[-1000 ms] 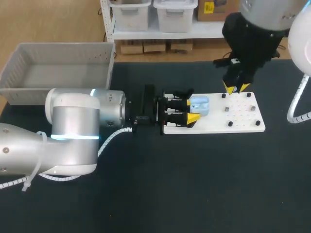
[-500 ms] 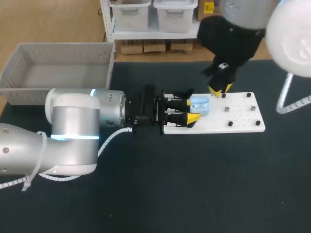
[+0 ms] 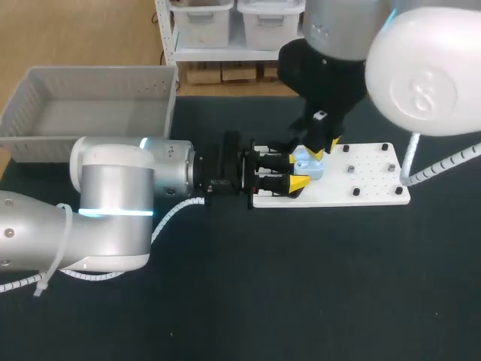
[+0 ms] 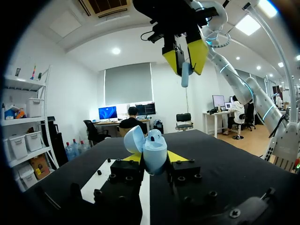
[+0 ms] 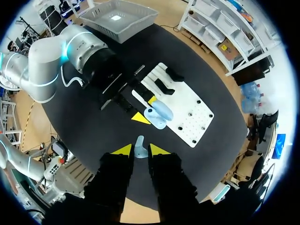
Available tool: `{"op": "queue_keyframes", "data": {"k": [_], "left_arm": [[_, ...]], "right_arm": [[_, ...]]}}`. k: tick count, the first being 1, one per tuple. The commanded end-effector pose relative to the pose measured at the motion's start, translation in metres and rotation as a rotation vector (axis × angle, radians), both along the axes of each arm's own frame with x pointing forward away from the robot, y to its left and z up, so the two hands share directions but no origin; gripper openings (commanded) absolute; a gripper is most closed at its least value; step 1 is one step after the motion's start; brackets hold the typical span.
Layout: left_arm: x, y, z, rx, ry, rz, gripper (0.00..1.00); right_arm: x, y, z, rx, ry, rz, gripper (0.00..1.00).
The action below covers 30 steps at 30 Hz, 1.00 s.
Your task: Pick up each earbud case from the left stands, insert the matching earbuds, close the lid, and place the case in the box.
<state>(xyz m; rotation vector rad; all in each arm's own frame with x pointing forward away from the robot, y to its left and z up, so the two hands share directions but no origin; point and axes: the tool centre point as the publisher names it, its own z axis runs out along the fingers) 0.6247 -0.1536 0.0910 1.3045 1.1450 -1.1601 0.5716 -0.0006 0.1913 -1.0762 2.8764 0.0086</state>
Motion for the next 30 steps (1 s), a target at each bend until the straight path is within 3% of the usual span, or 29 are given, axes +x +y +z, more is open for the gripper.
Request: {"op": "queue_keyframes", "data": {"k": [1,11,30], "left_arm": [[-0.002,0.0,-0.001,-0.003,-0.003,0.007,0.0],[-0.002,0.0,-0.001,-0.003,-0.003,0.007,0.0],[-0.002,0.0,-0.001,-0.003,-0.003,0.007,0.0]], "right_arm": [[0.001,0.005,-0.005,-0.015,0.008,0.007,0.0],[0.003,0.015,-0.016,-0.049,0.03,0.027,0.0],[0.025,0.016,-0.041,-0.078,0.033,-0.045,0.0]]}}
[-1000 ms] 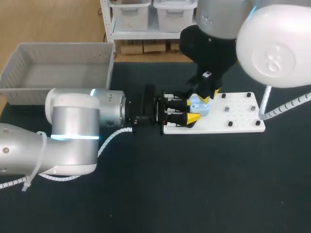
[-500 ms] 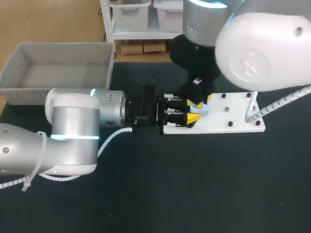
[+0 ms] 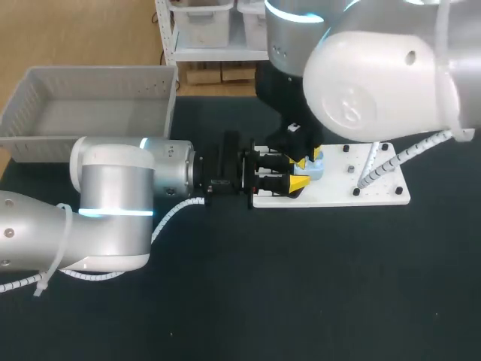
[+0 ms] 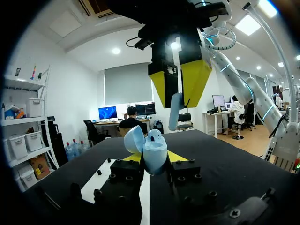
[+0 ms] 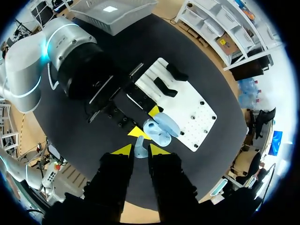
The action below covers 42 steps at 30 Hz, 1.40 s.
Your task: Pick up each earbud case from the left stands, insert the matching earbuds, close the lid, and place the case in the box.
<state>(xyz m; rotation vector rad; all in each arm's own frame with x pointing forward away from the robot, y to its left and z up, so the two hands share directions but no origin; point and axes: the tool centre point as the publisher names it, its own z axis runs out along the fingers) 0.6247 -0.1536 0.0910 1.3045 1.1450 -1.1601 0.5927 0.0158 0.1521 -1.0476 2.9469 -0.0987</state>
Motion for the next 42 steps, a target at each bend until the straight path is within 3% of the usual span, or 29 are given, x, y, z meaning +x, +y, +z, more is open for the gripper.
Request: {"op": "queue_keyframes", "data": {"k": [1,42], "left_arm": [[-0.002,0.0,-0.001,-0.003,-0.003,0.007,0.0],[-0.002,0.0,-0.001,-0.003,-0.003,0.007,0.0]], "right_arm": [[0.005,-0.001,-0.003,0.006,0.002,-0.012,0.0],[0.017,-0.007,-0.018,0.008,-0.002,-0.07,0.0]]}}
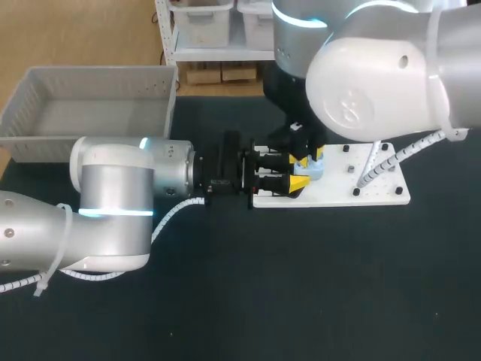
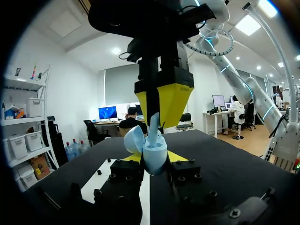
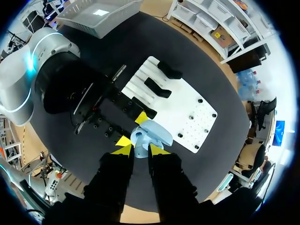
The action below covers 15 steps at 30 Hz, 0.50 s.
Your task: Pick up each earbud case from the left stands, insert the matching earbuds, close the lid, and place the case in the box.
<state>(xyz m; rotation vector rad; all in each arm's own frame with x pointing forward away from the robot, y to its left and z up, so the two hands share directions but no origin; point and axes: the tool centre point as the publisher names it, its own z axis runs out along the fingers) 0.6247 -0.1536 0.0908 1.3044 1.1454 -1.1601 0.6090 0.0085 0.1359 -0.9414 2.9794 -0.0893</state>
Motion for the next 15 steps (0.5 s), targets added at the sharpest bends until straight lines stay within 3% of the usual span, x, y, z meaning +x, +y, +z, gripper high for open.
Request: {"op": "queue_keyframes", "data": {"k": [1,15], "left_arm": [[-0.0016,-0.0002,-0.0007,-0.003,-0.004,0.007,0.0],[-0.0016,-0.0002,-0.0007,-0.003,-0.004,0.007,0.0]], "right_arm": [[-0.0002,0.0,-0.0016,0.001,0.002,0.001,0.0],[0.001,0.002,-0.0036,0.005,0.001,0.001,0.0]]}}
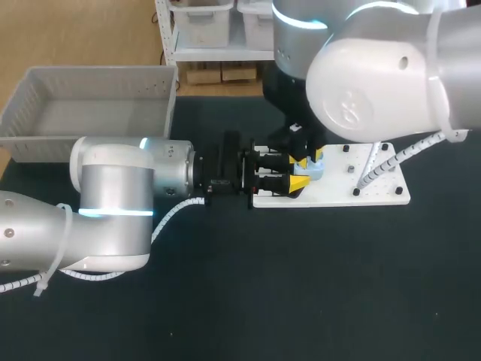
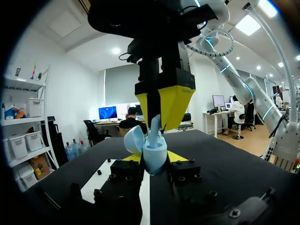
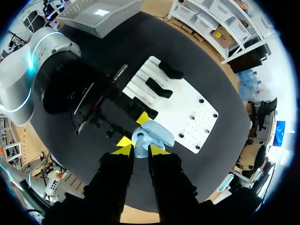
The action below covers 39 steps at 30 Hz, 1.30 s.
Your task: Pick up each earbud case from the left stands, insert the matching earbuds, close the lid, and place the case in the box.
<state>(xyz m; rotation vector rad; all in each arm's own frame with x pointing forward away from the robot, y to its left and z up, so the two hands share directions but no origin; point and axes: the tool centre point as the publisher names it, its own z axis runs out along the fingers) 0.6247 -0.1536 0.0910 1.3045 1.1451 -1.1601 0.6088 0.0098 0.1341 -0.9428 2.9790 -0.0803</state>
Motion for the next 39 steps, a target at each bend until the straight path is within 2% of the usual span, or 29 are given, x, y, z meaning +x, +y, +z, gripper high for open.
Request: {"op": "queue_keyframes", "data": {"k": [1,17,19,20,21,29,33,36,39], "left_arm": [[-0.002,0.0,-0.001,-0.003,-0.003,0.007,0.0],[-0.002,0.0,-0.001,-0.003,-0.003,0.007,0.0],[-0.002,0.0,-0.001,-0.003,-0.003,0.007,0.0],[-0.002,0.0,-0.001,-0.003,-0.003,0.007,0.0],[-0.002,0.0,-0.001,-0.003,-0.003,0.007,0.0],[-0.002,0.0,-0.001,-0.003,-0.003,0.007,0.0],[-0.002,0.0,-0.001,-0.003,-0.003,0.007,0.0],[-0.002,0.0,-0.001,-0.003,-0.003,0.007,0.0],[-0.002,0.0,-0.001,-0.003,-0.003,0.007,0.0]], "right_arm": [[0.002,0.001,-0.002,-0.001,0.0,0.0,0.0],[0.006,0.004,-0.008,-0.014,0.012,0.002,0.0],[0.005,0.004,-0.009,-0.016,0.013,0.0,0.47],[0.005,0.004,-0.008,-0.016,0.015,0.0,0.81],[0.004,0.003,-0.007,-0.015,0.016,0.0,1.0],[-0.011,-0.004,0.017,0.029,0.019,0.021,1.0],[-0.008,-0.011,0.031,0.08,0.02,-0.017,1.0],[0.006,-0.015,0.037,0.101,-0.023,-0.113,1.0],[0.029,-0.021,0.039,0.12,-0.087,-0.354,1.0]]}}
